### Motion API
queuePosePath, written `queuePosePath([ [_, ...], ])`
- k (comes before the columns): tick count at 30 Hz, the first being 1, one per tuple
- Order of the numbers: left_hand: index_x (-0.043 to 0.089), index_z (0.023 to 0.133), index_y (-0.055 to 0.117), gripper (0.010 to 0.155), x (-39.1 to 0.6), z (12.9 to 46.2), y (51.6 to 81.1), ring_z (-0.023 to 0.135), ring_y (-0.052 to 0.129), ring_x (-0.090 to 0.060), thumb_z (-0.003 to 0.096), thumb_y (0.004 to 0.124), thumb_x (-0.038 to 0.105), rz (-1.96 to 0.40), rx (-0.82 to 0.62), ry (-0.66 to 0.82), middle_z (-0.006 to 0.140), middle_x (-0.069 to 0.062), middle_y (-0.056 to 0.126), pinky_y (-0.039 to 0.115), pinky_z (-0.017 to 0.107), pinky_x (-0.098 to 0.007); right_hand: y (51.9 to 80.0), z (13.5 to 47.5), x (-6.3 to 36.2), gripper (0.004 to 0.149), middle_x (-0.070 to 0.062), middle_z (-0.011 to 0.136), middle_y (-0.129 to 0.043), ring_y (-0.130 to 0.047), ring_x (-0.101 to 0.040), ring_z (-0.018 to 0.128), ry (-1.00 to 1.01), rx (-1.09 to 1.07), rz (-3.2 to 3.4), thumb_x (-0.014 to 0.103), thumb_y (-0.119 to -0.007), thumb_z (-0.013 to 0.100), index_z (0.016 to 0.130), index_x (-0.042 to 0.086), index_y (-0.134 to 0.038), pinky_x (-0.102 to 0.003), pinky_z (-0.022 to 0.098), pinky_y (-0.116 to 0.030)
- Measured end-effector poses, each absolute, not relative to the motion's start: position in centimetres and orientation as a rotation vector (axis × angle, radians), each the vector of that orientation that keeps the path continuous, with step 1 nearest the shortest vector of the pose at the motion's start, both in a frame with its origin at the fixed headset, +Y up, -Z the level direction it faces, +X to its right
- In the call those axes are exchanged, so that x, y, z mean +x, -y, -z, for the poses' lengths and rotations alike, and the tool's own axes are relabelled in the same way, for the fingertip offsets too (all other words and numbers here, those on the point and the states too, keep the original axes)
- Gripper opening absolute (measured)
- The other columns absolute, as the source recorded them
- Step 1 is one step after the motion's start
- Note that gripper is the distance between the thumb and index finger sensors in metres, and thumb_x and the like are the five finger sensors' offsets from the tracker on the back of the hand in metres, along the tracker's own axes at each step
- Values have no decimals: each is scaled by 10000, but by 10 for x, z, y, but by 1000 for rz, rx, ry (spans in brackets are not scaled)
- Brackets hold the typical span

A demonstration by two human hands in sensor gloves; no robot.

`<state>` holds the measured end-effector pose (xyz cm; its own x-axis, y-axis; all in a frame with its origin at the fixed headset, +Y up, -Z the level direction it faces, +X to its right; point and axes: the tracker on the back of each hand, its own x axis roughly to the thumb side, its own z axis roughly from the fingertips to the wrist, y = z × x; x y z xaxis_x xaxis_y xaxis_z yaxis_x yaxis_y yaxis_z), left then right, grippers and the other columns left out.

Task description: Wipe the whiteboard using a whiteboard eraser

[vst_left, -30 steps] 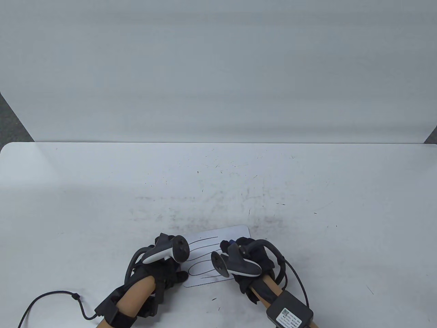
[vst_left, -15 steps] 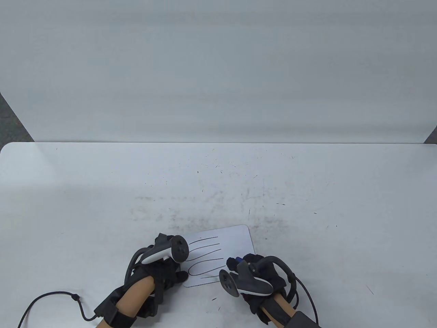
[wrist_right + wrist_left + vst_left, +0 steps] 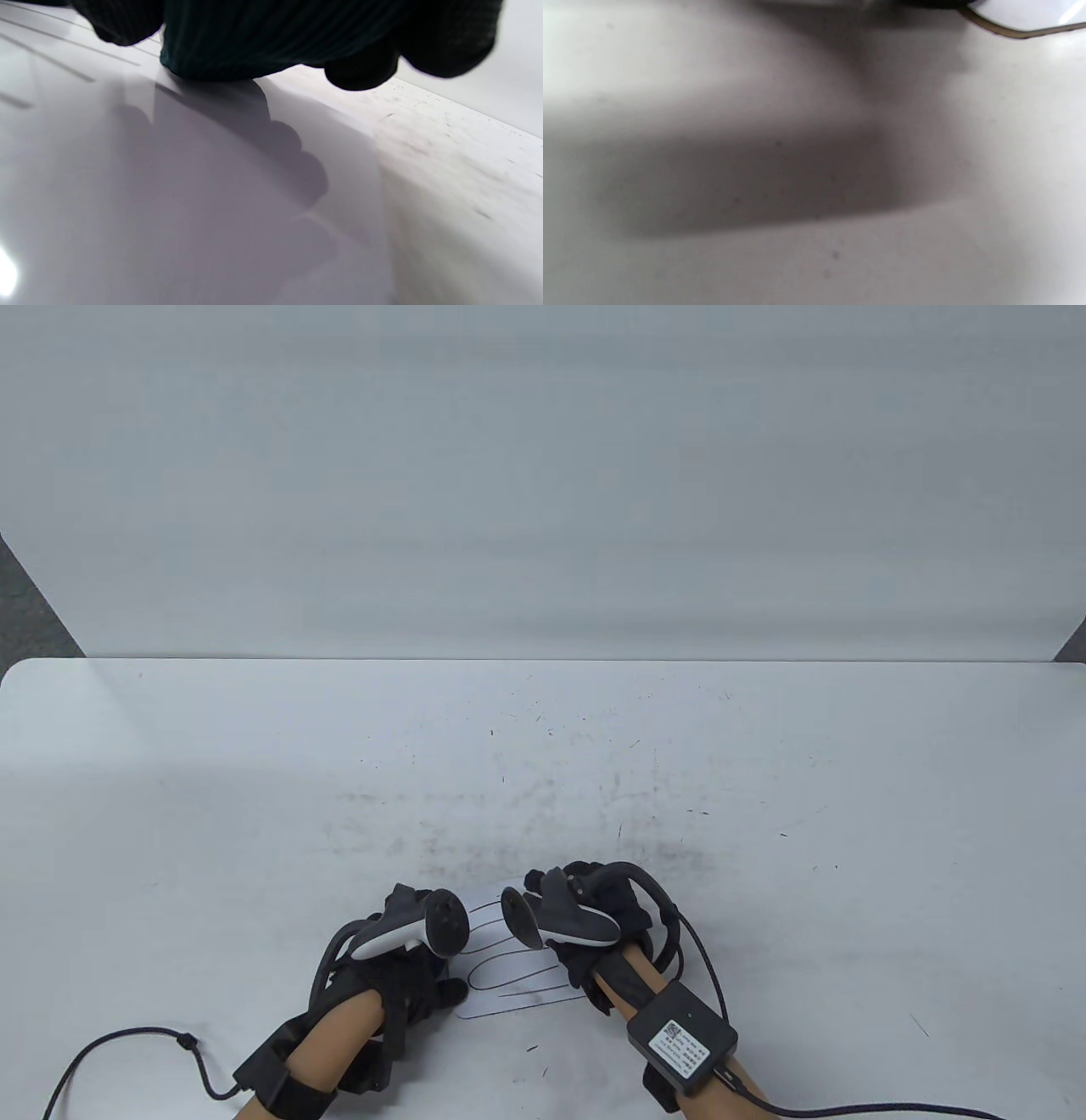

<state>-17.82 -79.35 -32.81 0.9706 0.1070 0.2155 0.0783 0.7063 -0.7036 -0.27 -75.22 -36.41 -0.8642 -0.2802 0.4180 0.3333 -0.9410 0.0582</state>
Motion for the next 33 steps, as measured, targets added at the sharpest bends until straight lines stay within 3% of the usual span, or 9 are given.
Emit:
queuePosePath([
  [8,169,955,-145,928,-178,328,793,938,-162,-522,413,535,492,-11,-782,248,1007,-177,-213,57,695,-681,756,370,-9,649,-240,894,-683,-831,-407,624,151,-565,2746,497,-684,359,951,330,-476,-470,344,-808],
  [24,180,960,-140,930,-179,328,794,945,-162,-505,412,541,500,-25,-771,243,1010,-163,-221,52,698,-669,756,266,37,666,-243,900,-677,-829,-404,630,214,-697,2672,503,-688,356,955,325,-458,-463,348,-814],
  [33,190,956,-147,930,-181,328,794,940,-179,-494,414,542,503,-38,-778,241,1006,-148,-234,35,694,-661,753,275,33,664,-236,899,-686,-832,-405,630,256,-701,2664,505,-684,352,954,327,-467,-469,348,-810],
])
